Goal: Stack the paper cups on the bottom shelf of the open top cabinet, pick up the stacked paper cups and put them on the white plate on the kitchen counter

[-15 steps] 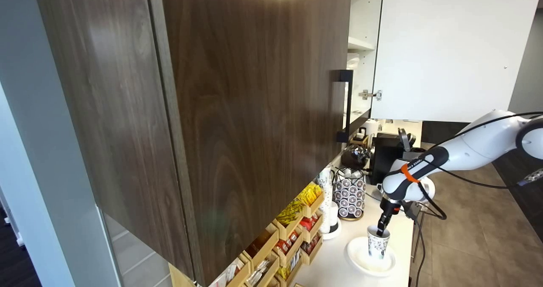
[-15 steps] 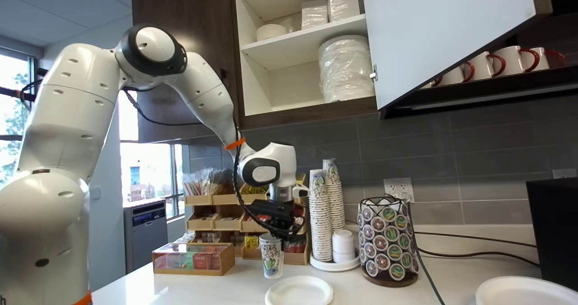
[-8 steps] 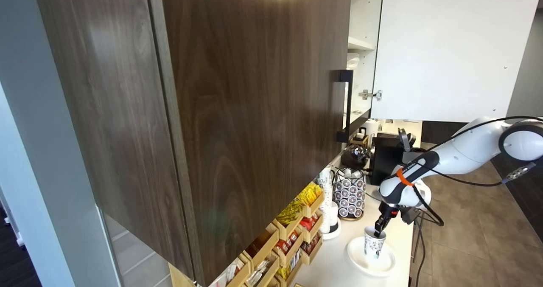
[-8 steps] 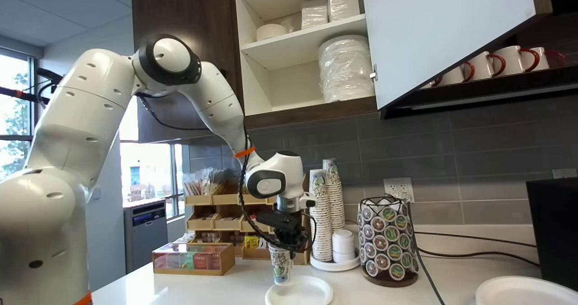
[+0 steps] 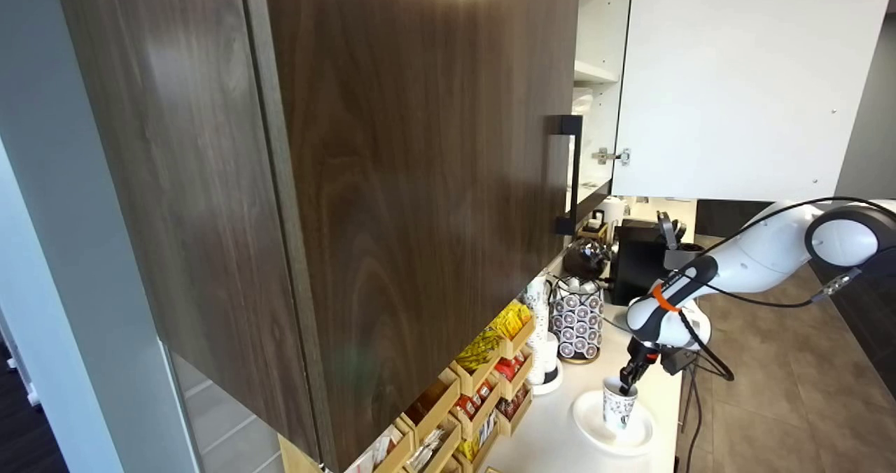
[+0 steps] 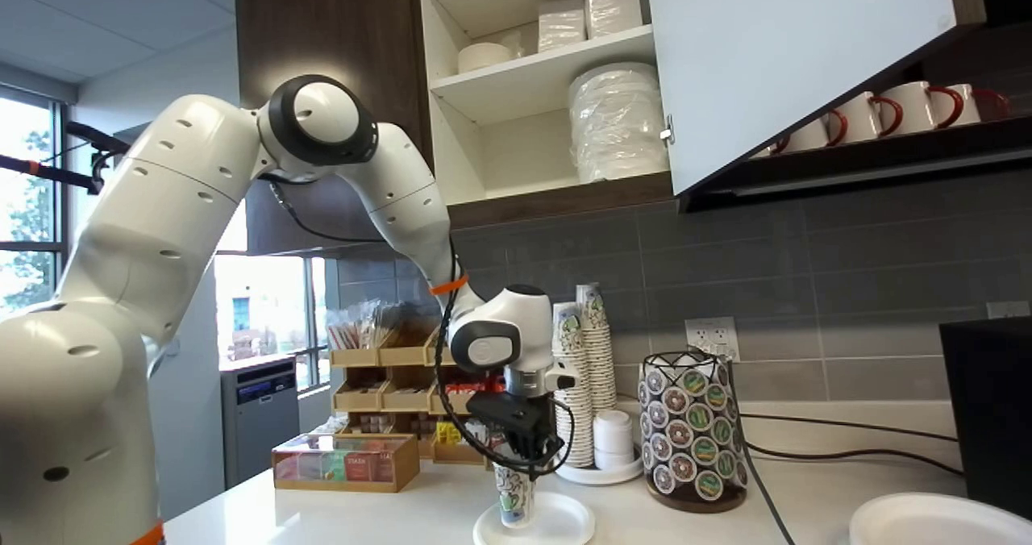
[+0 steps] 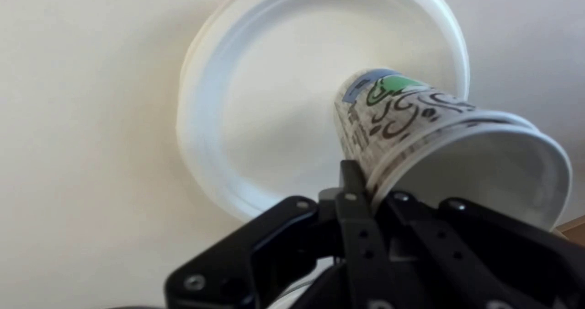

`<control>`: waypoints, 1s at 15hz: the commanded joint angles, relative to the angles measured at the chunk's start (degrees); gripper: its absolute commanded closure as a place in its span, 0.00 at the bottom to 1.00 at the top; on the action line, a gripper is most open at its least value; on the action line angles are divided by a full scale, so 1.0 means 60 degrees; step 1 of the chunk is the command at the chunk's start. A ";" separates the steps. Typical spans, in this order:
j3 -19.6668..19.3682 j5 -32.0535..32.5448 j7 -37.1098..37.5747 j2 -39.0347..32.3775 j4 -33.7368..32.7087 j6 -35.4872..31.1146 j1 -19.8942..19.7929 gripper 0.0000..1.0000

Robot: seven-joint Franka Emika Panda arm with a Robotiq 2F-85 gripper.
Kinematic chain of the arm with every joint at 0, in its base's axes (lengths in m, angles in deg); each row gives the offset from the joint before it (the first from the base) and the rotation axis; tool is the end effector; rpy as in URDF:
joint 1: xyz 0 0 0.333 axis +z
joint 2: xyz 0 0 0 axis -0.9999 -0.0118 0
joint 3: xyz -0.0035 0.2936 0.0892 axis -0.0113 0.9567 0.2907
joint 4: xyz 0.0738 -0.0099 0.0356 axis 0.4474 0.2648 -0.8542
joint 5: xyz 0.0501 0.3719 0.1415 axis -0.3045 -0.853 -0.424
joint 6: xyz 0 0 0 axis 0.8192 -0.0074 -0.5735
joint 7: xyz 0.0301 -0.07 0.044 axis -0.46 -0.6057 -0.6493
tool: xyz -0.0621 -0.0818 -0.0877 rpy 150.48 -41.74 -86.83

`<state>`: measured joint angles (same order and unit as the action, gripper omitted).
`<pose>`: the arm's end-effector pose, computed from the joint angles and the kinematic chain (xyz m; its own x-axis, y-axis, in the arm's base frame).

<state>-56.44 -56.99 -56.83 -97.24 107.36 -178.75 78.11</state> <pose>0.5529 -0.0524 0.1444 0.9765 0.1261 0.1749 0.1572 -0.9715 -0.1775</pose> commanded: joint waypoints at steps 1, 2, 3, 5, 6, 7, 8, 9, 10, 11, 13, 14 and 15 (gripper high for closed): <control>0.0365 0.0110 0.0279 -0.0327 -0.0189 -0.0236 -0.0349 0.68; 0.0395 0.0134 0.0321 -0.0331 -0.0208 -0.0257 -0.0372 0.67; 0.0483 0.0093 0.0299 -0.0310 -0.0208 -0.0252 -0.0440 0.64; 0.0539 0.0205 0.0414 0.0028 0.0021 -0.0441 -0.0354 0.49; 0.0558 0.0264 0.0474 0.0144 0.0104 -0.0517 -0.0328 0.43; 0.0543 0.0351 0.0583 0.0319 0.0229 -0.0605 -0.0260 0.36; 0.0540 0.0439 0.0689 0.0471 0.0333 -0.0703 -0.0216 0.27; 0.0455 0.0625 0.0876 0.0694 0.0492 -0.0785 -0.0113 0.21; 0.0364 0.0845 0.1095 0.0967 0.0674 -0.0802 -0.0005 0.12; 0.0157 0.1267 0.1409 0.1221 0.0834 -0.0665 0.0161 0.05; 0.0007 0.1871 0.1827 0.1819 0.1173 -0.0299 0.0268 0.00; -0.0152 0.2238 0.2120 0.2161 0.1376 -0.0126 0.0396 0.00; -0.0313 0.2591 0.2430 0.2469 0.1562 0.0025 0.0519 0.00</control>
<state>-55.29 -47.01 -47.61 -89.30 111.55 -181.53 78.70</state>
